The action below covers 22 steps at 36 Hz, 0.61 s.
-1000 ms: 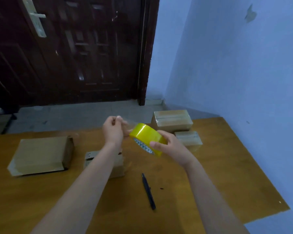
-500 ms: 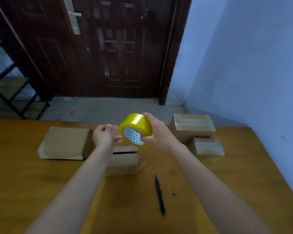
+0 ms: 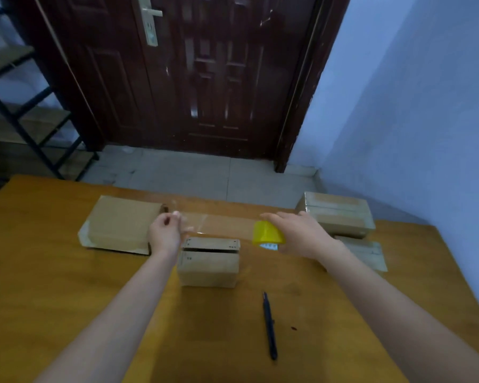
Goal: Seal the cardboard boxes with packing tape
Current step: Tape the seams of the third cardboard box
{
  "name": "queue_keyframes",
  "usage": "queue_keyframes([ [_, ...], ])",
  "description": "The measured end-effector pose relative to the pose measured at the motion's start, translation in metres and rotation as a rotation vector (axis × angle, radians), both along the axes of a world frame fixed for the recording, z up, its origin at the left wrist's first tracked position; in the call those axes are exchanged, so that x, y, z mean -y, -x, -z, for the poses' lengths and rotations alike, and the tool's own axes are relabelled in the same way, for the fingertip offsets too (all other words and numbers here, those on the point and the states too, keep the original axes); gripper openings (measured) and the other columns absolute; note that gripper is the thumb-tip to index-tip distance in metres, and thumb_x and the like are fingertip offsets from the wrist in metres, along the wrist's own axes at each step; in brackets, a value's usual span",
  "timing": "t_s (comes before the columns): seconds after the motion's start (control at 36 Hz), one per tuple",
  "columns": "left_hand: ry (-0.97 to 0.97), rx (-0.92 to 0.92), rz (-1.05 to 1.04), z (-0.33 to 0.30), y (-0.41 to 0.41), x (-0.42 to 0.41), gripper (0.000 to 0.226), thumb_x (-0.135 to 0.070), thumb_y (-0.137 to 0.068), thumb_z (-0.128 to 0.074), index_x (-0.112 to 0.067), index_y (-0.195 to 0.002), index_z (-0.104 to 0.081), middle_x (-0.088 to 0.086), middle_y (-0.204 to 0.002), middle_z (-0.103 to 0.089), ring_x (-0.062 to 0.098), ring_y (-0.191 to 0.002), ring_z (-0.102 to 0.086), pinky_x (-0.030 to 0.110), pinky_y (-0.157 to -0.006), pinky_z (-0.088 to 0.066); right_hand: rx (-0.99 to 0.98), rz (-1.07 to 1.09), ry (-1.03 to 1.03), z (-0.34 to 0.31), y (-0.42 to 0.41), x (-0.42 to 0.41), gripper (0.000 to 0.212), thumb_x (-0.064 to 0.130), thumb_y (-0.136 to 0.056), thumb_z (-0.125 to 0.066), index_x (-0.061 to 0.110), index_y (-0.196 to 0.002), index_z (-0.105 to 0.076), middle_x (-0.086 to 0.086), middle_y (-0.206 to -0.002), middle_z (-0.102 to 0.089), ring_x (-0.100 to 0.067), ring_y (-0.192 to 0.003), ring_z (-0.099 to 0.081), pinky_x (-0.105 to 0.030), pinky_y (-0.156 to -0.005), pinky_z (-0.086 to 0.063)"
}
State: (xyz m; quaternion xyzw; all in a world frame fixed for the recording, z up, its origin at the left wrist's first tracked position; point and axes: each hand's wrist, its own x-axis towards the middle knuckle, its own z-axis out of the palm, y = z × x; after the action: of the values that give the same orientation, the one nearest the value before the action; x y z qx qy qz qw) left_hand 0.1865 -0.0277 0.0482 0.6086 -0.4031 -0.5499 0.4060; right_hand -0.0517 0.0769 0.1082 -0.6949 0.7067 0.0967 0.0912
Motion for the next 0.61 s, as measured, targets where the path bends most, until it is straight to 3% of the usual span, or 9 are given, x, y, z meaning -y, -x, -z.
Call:
queue_keyframes([
  [0.11, -0.025, -0.039, 0.018, 0.022, -0.007, -0.007, 0.021, -0.016, -0.101, -0.047, 0.001, -0.093, -0.057, 0.010, -0.084, -0.064, 0.020, -0.074, -0.066, 0.026, -0.067, -0.057, 0.084, 0.005, 0.000, 0.017, -0.001, -0.009, 0.080, 0.028, -0.082, -0.067, 0.025, -0.147, -0.020, 0.005, -0.146, -0.040, -0.017, -0.125, -0.047, -0.034, -0.100, -0.034],
  [0.19, -0.030, 0.009, 0.056, 0.043, -0.012, -0.008, 0.021, -0.014, -0.099, -0.049, 0.000, -0.085, -0.056, 0.017, -0.087, -0.064, 0.027, -0.080, -0.065, 0.022, -0.064, -0.058, 0.033, -0.039, -0.008, 0.033, -0.003, -0.013, 0.073, 0.029, -0.082, -0.065, 0.029, -0.143, -0.025, 0.003, -0.132, -0.049, -0.019, -0.115, -0.053, -0.032, -0.093, -0.035],
  [0.28, -0.009, 0.146, 0.157, 0.069, -0.021, -0.010, 0.024, -0.022, -0.097, -0.054, -0.011, -0.075, -0.059, 0.018, -0.092, -0.069, 0.036, -0.091, -0.065, 0.047, -0.084, -0.055, 0.000, -0.067, -0.024, 0.043, -0.002, -0.015, 0.066, 0.025, -0.084, -0.062, 0.035, -0.142, -0.030, 0.000, -0.119, -0.050, -0.021, -0.107, -0.054, -0.032, -0.085, -0.033],
  [0.33, -0.007, 0.186, 0.178, 0.080, -0.025, -0.012, 0.026, -0.027, -0.096, -0.054, -0.014, -0.075, -0.059, 0.011, -0.088, -0.070, 0.032, -0.088, -0.066, 0.054, -0.086, -0.052, 0.003, -0.065, -0.029, 0.048, -0.002, -0.016, 0.065, 0.024, -0.085, -0.060, 0.037, -0.142, -0.030, 0.001, -0.117, -0.049, -0.020, -0.106, -0.053, -0.032, -0.085, -0.032],
  [0.39, -0.021, 0.129, 0.143, 0.072, -0.021, -0.016, 0.026, -0.023, -0.099, -0.050, -0.007, -0.081, -0.059, 0.010, -0.088, -0.069, 0.028, -0.083, -0.066, 0.046, -0.084, -0.054, 0.011, -0.068, -0.042, 0.050, -0.003, -0.015, 0.064, 0.025, -0.087, -0.060, 0.038, -0.142, -0.030, 0.002, -0.117, -0.049, -0.018, -0.108, -0.052, -0.031, -0.088, -0.033],
  [0.47, -0.075, -0.057, 0.031, 0.063, -0.015, -0.018, 0.022, -0.011, -0.102, -0.043, 0.002, -0.088, -0.054, 0.015, -0.085, -0.062, 0.020, -0.073, -0.067, 0.020, -0.059, -0.055, 0.052, -0.073, -0.081, 0.052, -0.008, -0.012, 0.063, 0.029, -0.087, -0.061, 0.040, -0.142, -0.031, 0.002, -0.121, -0.050, -0.017, -0.110, -0.051, -0.031, -0.091, -0.033],
  [0.53, -0.104, -0.173, -0.045, 0.063, -0.016, -0.016, 0.022, -0.005, -0.101, -0.039, -0.003, -0.080, -0.047, 0.015, -0.083, -0.060, 0.017, -0.063, -0.069, 0.017, -0.052, -0.054, 0.062, -0.079, -0.105, 0.054, -0.011, -0.010, 0.063, 0.032, -0.088, -0.061, 0.041, -0.142, -0.031, 0.000, -0.126, -0.049, -0.018, -0.115, -0.050, -0.033, -0.095, -0.033],
  [0.61, -0.136, -0.289, -0.088, 0.063, -0.018, -0.014, 0.024, -0.005, -0.102, -0.035, -0.010, -0.079, -0.041, 0.016, -0.087, -0.062, 0.015, -0.054, -0.069, 0.021, -0.054, -0.056, 0.060, -0.081, -0.131, 0.059, -0.016, -0.005, 0.063, 0.030, -0.088, -0.062, 0.040, -0.142, -0.031, -0.002, -0.130, -0.048, -0.020, -0.118, -0.048, -0.034, -0.098, -0.032],
])
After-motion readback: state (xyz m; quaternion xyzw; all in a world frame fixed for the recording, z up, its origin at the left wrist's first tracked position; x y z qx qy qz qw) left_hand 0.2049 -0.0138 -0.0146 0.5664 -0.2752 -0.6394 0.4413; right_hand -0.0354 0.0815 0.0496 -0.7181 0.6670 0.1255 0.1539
